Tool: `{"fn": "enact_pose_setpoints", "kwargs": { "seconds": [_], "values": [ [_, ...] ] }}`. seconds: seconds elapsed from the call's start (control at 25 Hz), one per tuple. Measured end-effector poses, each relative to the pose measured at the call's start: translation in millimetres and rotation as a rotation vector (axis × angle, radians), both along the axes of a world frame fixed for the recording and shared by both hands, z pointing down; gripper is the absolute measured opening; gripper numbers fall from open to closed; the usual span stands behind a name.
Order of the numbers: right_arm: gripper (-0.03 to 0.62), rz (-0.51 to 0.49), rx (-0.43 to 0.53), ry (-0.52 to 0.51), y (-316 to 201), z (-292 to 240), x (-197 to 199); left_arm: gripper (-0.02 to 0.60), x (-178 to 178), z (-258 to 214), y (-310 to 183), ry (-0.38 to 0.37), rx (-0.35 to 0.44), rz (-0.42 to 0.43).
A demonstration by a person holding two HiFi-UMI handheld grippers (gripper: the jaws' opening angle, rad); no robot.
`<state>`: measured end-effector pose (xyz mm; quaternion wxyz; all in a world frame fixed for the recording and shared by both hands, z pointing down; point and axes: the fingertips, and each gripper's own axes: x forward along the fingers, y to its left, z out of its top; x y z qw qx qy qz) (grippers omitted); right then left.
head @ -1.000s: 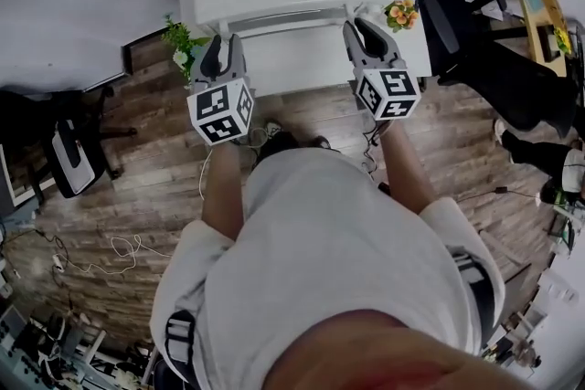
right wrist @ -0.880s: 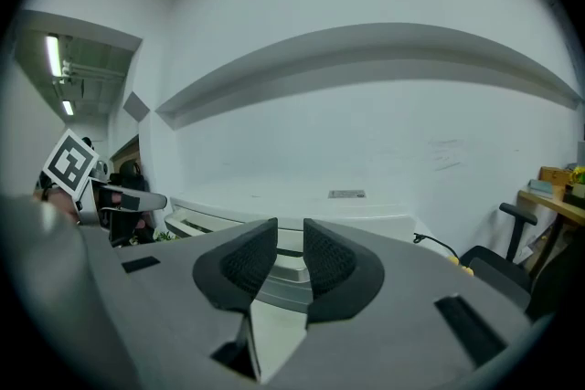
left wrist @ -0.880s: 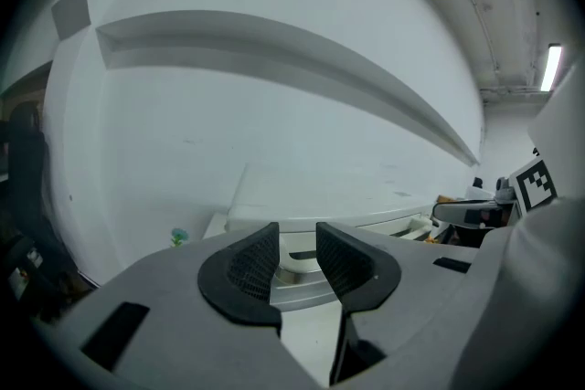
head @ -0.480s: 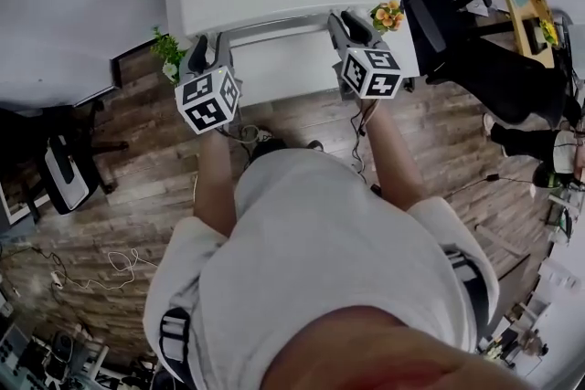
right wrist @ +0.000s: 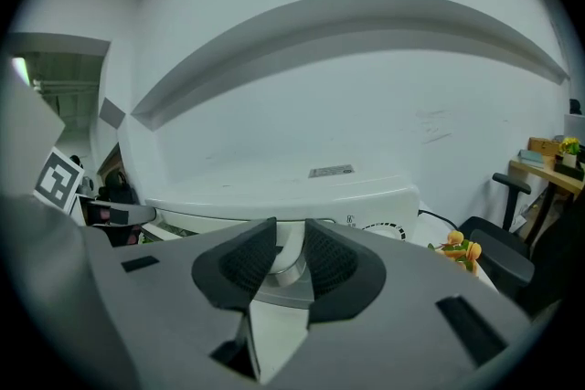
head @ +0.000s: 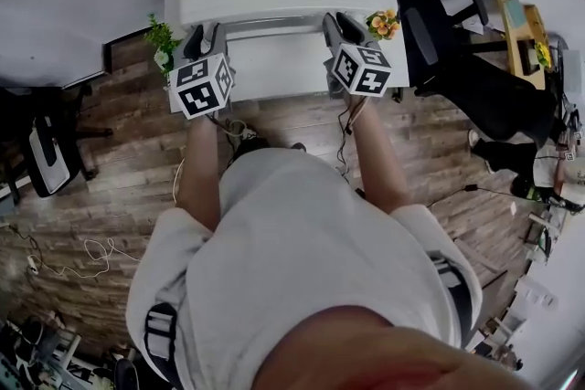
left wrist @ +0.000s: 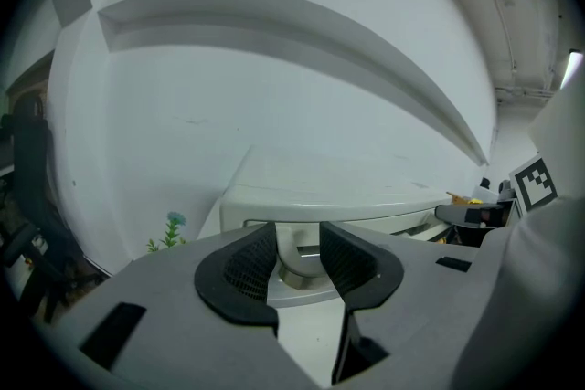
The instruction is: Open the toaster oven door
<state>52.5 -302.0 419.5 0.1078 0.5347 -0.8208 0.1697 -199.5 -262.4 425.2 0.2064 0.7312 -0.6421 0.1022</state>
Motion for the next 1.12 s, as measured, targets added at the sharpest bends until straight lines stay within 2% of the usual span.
{"fn": "enact_pose_setpoints", "kwargs": {
  "seconds": [1.12],
  "values": [
    [0.097,-0.023,0.062,0.044,28,4,3,0.147,2,7,26,-0.012,-0.009,-0.045]
  ]
}}
